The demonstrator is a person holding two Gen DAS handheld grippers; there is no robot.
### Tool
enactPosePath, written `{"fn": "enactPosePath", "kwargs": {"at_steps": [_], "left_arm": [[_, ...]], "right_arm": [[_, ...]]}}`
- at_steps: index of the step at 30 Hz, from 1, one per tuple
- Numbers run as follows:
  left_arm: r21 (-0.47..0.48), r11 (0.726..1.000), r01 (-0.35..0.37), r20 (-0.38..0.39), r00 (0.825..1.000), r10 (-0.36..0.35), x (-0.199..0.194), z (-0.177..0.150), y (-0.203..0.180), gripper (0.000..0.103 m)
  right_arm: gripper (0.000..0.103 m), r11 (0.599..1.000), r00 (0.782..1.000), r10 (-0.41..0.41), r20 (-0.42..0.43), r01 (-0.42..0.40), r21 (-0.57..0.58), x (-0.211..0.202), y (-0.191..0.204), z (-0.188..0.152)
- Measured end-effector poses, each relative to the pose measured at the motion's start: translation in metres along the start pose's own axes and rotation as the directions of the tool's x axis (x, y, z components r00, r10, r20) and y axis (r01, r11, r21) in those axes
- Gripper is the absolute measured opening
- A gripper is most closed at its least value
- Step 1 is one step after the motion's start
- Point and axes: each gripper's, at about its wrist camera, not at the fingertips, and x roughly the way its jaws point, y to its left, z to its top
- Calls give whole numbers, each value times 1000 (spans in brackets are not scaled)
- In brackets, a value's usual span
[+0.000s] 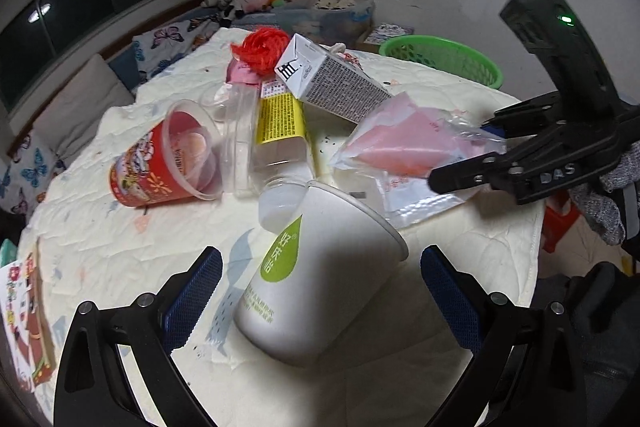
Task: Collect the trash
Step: 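Grasp the pink plastic bag with the right tool while the left tool grasps the white paper cup, then carry the bag and cup over the green basket and open both tools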
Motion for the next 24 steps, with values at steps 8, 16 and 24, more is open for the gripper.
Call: {"fn": "enactPosePath", "kwargs": {"at_steps": [8,16,24], "left_arm": [[28,999,44,-22,999,-43,14,-2,-8,90],[-38,999,14,-3,1000,-14,7,-3,-12,82],[-87,996,36,42,999,-32,-22,1,-29,78]], "right_arm": [[53,1000,999,-11,39,12,-17,-29,-6,-9],[53,999,995,-38,94,37,17,-64,-27,-13],[53,984,967,-161,196,142,107,-105,-85,0]]}}
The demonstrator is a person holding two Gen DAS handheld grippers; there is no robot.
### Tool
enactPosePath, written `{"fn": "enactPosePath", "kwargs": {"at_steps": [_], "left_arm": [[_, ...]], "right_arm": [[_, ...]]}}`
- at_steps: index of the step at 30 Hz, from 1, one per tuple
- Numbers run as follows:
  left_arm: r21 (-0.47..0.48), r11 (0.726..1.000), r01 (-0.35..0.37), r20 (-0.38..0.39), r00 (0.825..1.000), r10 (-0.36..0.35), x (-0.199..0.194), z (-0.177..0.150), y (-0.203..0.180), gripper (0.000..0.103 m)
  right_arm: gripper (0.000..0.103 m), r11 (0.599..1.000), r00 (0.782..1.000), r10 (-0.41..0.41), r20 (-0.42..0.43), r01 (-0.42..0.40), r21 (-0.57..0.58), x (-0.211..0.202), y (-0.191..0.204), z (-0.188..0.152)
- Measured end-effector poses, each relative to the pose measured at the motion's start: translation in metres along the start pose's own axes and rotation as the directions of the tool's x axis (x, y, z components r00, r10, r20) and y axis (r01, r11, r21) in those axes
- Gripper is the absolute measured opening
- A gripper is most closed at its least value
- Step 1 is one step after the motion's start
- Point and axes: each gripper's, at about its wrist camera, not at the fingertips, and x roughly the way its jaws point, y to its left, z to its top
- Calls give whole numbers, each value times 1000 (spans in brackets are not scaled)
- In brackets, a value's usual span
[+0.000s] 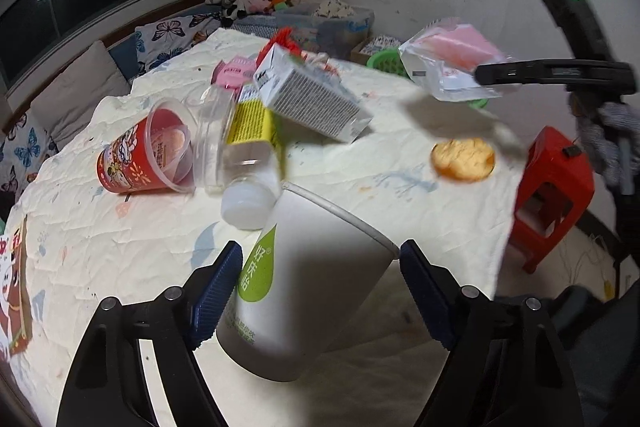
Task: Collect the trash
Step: 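Carry the bag and cup over the green basket and open both tools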
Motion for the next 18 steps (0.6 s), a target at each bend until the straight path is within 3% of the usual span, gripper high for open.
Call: {"fn": "enactPosePath", "kwargs": {"at_steps": [9,18], "left_arm": [[-49,999,16,90,996,-11,-18,36,-19,76],[-78,995,70,169,984,-56,-5,110,-34,76]], "right_arm": [[50,986,989,-145,7,143,90,26,-84,24],[53,962,971,-230,-70,237,137,69,-152,34]]}}
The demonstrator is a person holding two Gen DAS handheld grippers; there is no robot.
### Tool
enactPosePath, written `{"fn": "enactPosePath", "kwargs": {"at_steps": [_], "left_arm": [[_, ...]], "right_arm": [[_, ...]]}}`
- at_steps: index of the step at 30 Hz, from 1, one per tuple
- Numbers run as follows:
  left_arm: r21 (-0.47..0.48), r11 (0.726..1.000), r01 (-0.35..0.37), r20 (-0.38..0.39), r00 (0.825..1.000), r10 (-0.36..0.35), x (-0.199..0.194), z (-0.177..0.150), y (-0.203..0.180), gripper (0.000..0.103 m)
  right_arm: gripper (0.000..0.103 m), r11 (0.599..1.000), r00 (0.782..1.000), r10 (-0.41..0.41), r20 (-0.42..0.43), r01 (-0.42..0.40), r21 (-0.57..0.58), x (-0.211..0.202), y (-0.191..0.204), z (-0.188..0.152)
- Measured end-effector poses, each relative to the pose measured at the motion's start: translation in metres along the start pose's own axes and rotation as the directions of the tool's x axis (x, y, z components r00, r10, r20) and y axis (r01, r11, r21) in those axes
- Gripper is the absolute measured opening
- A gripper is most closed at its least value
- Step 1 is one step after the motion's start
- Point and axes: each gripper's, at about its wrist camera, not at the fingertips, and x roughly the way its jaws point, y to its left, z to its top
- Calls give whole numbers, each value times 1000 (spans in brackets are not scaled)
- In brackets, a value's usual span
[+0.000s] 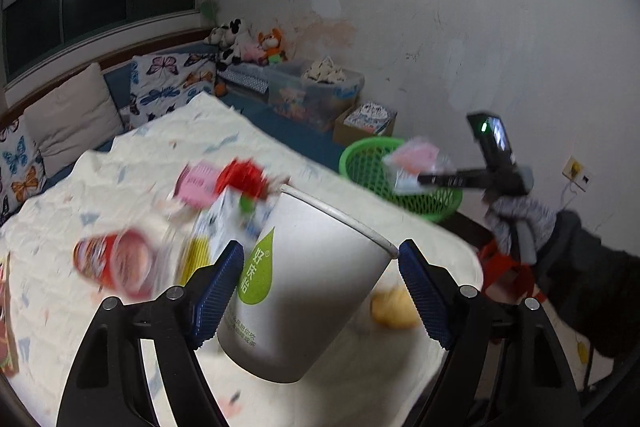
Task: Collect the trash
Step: 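Carry the bag and cup over the green basket and open both tools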
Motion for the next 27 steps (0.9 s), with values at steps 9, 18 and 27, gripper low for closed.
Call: {"fn": "enactPosePath", "kwargs": {"at_steps": [9,18,27], "left_arm": [[11,999,44,-42,998,-43,77,61,-32,76],[25,995,97,-140,986,-93,172,103,-78,76],[6,991,131,-244,962,-125,252,121,-121,77]], "right_arm": [[77,1000,1000,-18,7,18,22,11,-34,3],[78,999,997,-19,76,16,46,-30,-67,-13],[78,994,993,-17,117,4,108,-61,-92,-39]]}}
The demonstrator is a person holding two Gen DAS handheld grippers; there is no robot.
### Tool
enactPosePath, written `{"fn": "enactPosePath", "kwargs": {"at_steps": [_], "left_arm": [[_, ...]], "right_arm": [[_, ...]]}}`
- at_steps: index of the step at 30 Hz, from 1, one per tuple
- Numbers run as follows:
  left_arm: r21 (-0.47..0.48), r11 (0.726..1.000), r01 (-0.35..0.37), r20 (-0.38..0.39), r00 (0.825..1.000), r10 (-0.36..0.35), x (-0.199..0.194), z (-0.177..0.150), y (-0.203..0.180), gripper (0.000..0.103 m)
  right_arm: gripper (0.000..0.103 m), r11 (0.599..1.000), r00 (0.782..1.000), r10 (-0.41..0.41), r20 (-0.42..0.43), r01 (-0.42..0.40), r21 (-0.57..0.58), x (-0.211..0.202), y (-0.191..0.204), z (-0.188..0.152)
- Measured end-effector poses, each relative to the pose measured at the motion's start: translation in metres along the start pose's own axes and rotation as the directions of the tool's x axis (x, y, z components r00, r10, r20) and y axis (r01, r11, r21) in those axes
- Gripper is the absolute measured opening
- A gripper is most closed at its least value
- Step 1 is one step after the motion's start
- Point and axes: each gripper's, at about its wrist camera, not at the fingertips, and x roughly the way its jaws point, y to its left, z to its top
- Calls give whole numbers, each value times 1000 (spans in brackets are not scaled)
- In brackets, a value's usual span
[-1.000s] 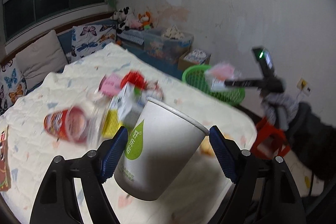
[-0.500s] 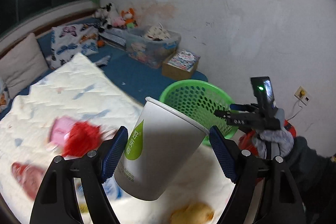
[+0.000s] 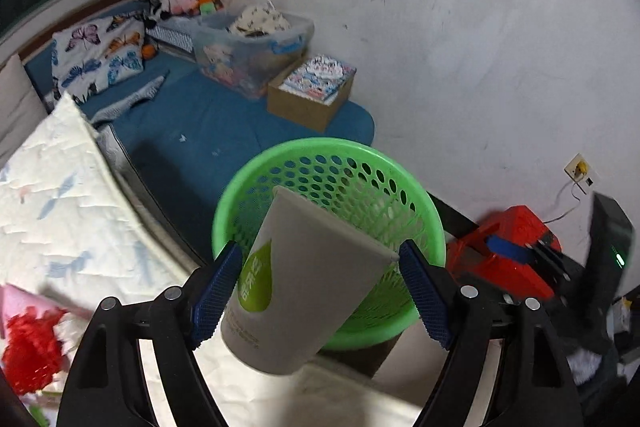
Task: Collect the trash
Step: 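Carry the bag and cup over the green basket and open both tools, then grasp the orange peel with the right tool while the left tool grasps the white milk carton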
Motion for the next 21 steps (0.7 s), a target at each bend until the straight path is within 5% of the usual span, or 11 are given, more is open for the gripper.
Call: {"fn": "enactPosePath", "kwargs": {"at_steps": [7,15,21], "left_arm": [[-22,999,27,15,1000,-27,5,10,-4,82],[-27,999,-18,108,994,21,-72,-25,18,82],[-83,992,-97,163,981,109,-135,-68,47,82]], "right_arm": [[78,1000,1000,13,18,-13,-8,-18,6,-8],[78,982,991,135,5,-133,-133,-42,59,-25],[78,927,958,277,-76,-287,-241,-56,125,-53]]}}
